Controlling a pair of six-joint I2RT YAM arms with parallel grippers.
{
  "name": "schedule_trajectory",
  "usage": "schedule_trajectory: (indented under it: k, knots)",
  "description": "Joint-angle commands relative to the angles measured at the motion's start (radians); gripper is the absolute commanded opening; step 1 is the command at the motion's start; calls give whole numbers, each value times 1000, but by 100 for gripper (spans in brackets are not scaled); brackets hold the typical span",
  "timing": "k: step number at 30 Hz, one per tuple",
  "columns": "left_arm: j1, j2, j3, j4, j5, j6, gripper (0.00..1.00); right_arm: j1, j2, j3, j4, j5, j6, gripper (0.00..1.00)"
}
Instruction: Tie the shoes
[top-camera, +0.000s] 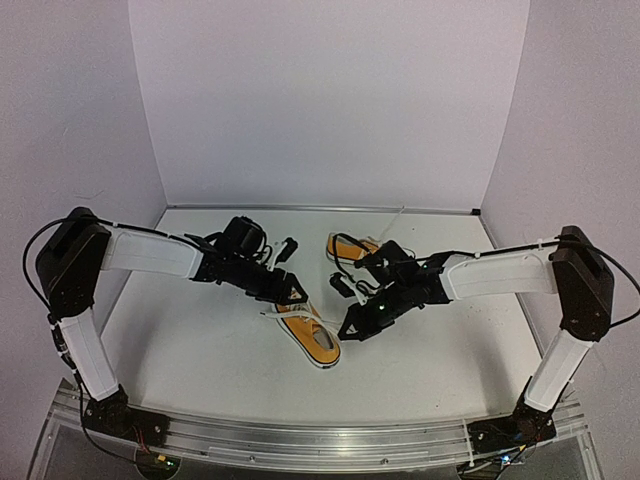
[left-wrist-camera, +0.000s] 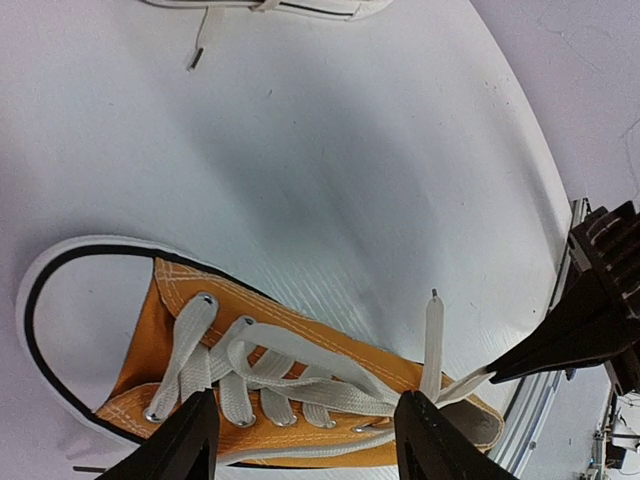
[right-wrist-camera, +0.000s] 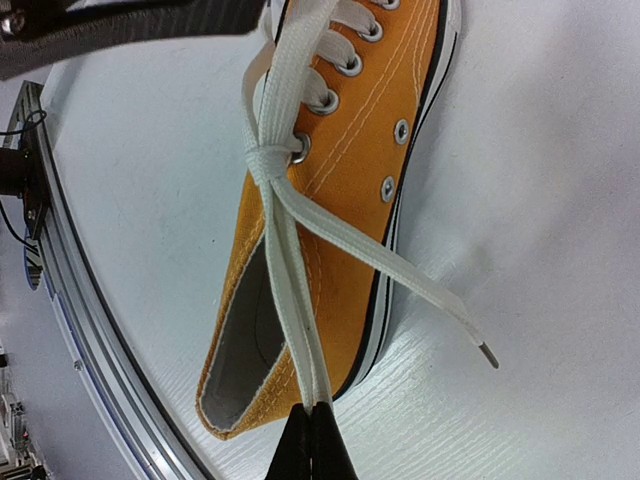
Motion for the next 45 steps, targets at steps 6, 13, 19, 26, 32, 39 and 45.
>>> schedule_trajectory:
  k: [6, 13, 19, 26, 32, 39, 45]
  knots:
    - [-40, 67, 92, 0, 20, -3, 68, 3, -12, 24, 15, -7, 7, 0]
    - [-56, 80, 138, -49, -6, 29, 63, 4, -12, 22, 16, -4, 6, 0]
    - [-77, 94, 174, -93, -16, 61, 61, 4, -11, 24, 18, -5, 5, 0]
    - [-85, 113, 194, -121, -17, 73, 59, 4, -12, 24, 16, -4, 5, 0]
    - [-89, 129, 218, -167, -55, 82, 53, 4, -12, 22, 18, -2, 7, 0]
    - [-89, 109, 207, -171, -92, 79, 13, 4, -17, 12, 16, -4, 6, 0]
    - [-66, 64, 162, -139, -120, 61, 0, 3, -41, -33, 16, 2, 10, 0]
